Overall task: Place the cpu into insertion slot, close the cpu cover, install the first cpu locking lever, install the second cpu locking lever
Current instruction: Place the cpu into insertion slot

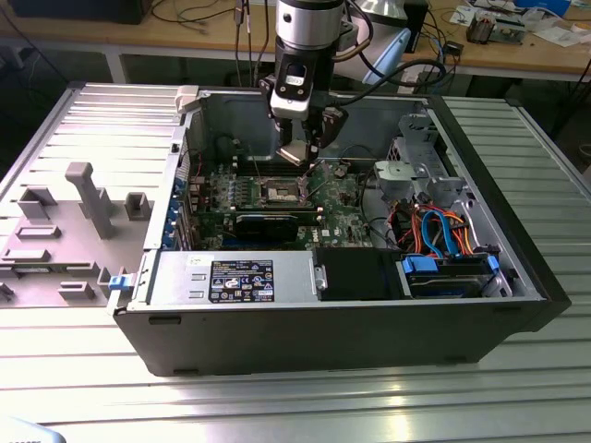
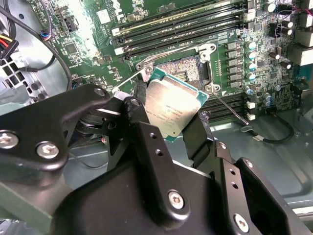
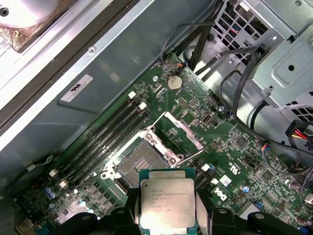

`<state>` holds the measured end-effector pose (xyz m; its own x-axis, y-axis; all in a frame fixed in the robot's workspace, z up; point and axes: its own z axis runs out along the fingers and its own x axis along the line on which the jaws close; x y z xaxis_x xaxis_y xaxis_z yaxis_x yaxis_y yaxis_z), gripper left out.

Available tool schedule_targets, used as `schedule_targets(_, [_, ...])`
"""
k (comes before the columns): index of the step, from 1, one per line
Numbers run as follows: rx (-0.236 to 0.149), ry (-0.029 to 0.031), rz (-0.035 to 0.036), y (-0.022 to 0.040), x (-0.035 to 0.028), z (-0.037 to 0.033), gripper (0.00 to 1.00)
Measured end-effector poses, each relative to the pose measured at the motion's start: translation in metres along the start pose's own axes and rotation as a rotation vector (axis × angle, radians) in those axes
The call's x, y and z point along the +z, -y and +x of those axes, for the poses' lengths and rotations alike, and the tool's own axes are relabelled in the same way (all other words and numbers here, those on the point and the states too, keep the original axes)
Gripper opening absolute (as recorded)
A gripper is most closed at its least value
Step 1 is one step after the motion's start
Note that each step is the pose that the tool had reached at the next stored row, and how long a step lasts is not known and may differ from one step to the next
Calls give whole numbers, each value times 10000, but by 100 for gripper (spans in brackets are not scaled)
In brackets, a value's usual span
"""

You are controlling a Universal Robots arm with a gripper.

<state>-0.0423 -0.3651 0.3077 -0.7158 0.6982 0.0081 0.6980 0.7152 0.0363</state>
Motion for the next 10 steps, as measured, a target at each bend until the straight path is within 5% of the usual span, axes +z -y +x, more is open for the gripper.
schedule_targets(10, [152,6,-1,0,2,0,55])
